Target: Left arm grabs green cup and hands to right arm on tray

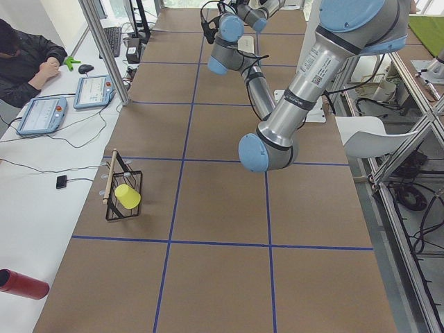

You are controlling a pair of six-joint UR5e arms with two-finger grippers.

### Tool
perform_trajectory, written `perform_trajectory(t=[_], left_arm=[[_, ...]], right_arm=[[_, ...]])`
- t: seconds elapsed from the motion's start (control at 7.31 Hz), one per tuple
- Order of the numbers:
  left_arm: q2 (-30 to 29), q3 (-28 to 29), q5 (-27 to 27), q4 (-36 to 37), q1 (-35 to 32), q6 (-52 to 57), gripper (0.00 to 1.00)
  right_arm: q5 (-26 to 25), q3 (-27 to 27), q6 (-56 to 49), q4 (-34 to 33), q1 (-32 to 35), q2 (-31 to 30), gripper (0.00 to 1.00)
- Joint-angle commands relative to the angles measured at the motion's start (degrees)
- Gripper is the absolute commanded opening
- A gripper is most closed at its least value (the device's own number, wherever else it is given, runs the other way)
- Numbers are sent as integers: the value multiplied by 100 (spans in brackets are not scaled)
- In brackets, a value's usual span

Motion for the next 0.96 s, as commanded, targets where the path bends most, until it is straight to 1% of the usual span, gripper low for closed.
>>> perform_trajectory(t=[0.0, 0.27, 0.55, 0.82], left_arm=[[-6, -13, 0, 0, 77, -7, 0], [-6, -66, 0, -9, 140, -7, 0], [-14, -145, 0, 0, 183, -7, 0], [-14, -145, 0, 0, 184, -7, 0]], right_arm=[[-100, -10, 0, -36, -41, 64, 96], [-100, -27, 0, -71, -41, 99, 94], [-196, -27, 9, -80, -102, 99, 83], [-241, -19, 9, -80, -137, 99, 67]])
